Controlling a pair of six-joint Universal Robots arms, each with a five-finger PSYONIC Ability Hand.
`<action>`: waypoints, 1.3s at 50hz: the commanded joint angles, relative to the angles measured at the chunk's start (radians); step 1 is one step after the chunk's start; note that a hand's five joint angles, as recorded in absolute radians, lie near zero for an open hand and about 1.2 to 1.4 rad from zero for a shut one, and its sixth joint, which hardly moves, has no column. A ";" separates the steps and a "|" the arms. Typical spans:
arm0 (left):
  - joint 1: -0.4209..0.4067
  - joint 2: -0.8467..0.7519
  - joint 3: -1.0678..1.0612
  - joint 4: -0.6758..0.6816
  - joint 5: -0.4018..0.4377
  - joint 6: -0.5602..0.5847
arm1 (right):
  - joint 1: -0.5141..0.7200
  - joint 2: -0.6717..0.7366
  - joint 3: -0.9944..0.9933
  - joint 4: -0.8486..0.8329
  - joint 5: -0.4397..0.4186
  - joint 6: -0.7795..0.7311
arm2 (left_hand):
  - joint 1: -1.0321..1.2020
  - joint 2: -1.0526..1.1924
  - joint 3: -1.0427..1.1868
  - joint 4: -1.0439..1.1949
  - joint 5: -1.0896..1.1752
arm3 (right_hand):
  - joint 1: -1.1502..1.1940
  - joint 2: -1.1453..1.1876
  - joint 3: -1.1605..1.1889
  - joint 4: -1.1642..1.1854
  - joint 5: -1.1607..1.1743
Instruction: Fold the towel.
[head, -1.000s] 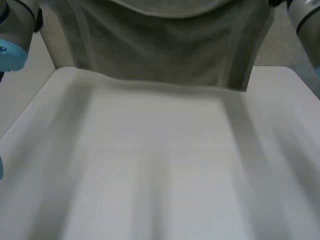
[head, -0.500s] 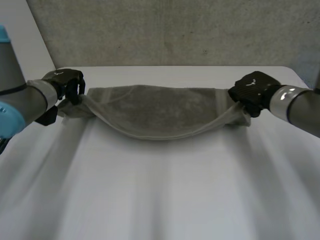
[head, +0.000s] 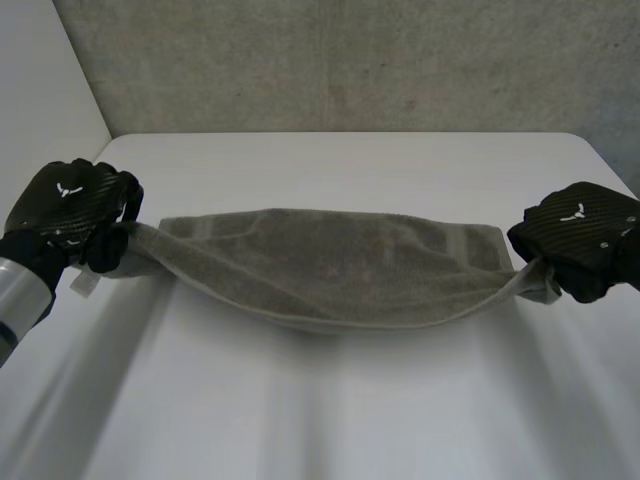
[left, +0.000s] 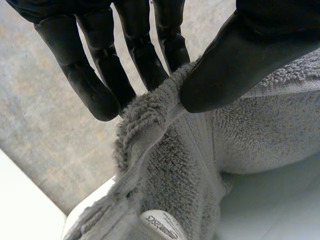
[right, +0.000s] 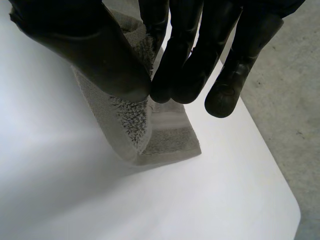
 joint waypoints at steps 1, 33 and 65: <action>0.023 0.083 -0.027 -0.013 0.065 0.000 | -0.118 -0.017 -0.029 0.057 -0.105 -0.006 | -0.045 -0.115 -0.155 -0.130 -0.266 | 0.061 0.069 0.056 0.055 0.047; -0.115 -0.800 0.700 -0.099 -0.177 0.267 | 0.042 0.647 -0.468 -0.273 0.191 0.244 | -0.045 -0.115 -0.155 -0.130 -0.266 | 0.061 0.069 0.056 0.055 0.047; -0.189 -1.017 1.010 -0.200 -0.271 0.270 | 0.178 0.596 -0.416 -0.365 0.314 0.336 | -0.045 -0.115 -0.155 -0.130 -0.266 | -0.878 -0.870 -0.882 -0.884 -0.892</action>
